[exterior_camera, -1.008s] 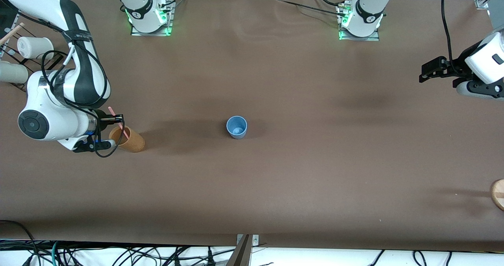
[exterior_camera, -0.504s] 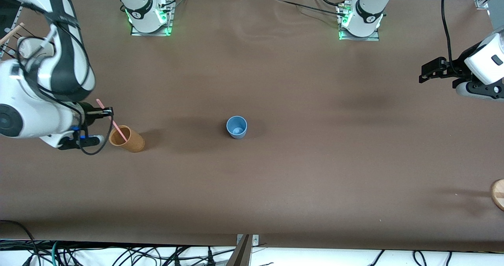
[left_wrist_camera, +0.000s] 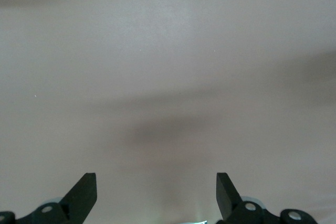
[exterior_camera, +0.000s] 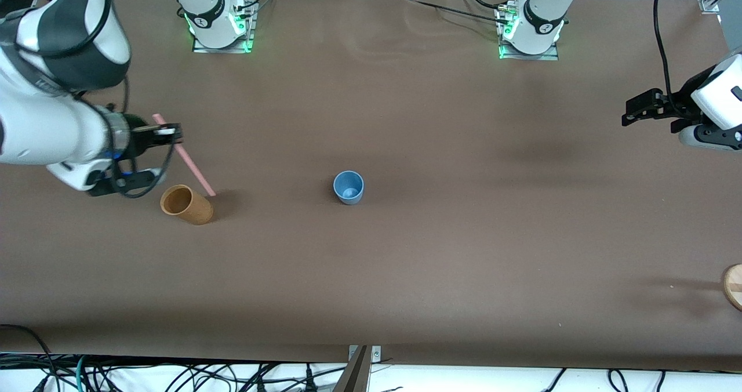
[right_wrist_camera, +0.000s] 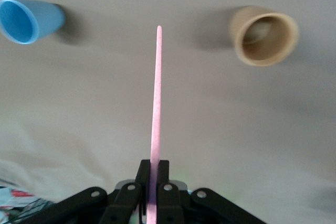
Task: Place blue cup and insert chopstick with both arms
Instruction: 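Pull the pink chopstick up out of the tan cup, then carry the chopstick over the blue cup and lower it inside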
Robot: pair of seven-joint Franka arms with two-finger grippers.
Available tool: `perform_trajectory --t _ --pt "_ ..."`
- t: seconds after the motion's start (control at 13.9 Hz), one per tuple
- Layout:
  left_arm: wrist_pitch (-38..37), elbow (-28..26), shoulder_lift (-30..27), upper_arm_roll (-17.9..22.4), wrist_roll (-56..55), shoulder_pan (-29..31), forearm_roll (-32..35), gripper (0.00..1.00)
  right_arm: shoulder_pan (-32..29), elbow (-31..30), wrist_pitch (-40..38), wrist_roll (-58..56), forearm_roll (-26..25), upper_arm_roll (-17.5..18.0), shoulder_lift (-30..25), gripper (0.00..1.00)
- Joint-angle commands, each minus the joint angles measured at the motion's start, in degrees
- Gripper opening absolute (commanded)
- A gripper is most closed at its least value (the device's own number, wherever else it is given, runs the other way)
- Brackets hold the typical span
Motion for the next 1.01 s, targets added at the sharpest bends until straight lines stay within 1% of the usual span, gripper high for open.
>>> perform_trajectory --t 0.0,0.14,0.22,0.36,0.5,0.79,0.94 --pt "0.36 0.15 0.00 -0.25 1.23 0.43 0.64 1.00 -0.36 1.17 -0.39 8.36 3.25 4.78 0.53 0.00" --pt "0.36 0.06 -0.09 -0.34 1.14 0.43 0.64 1.00 -0.09 2.23 3.72 15.13 4.93 9.00 1.14 0.00" --pt "0.36 0.15 0.00 -0.34 1.23 0.43 0.64 1.00 1.39 2.23 7.06 19.42 4.85 10.76 1.93 0.00" --pt "0.36 0.06 0.00 -0.34 1.23 0.35 0.64 1.00 6.47 2.14 11.20 26.64 4.50 11.04 4.04 0.00" --pt "0.36 0.15 0.00 -0.34 1.14 0.43 0.55 1.00 9.12 1.97 13.50 30.79 4.49 11.04 5.71 0.00" --pt "0.36 0.15 0.00 -0.34 1.14 0.35 0.55 1.00 12.82 1.70 17.01 31.51 4.14 10.96 10.63 0.00" --pt "0.45 0.06 0.09 -0.34 1.23 0.43 0.55 1.00 13.53 1.70 18.60 31.42 3.36 10.96 11.78 0.00"
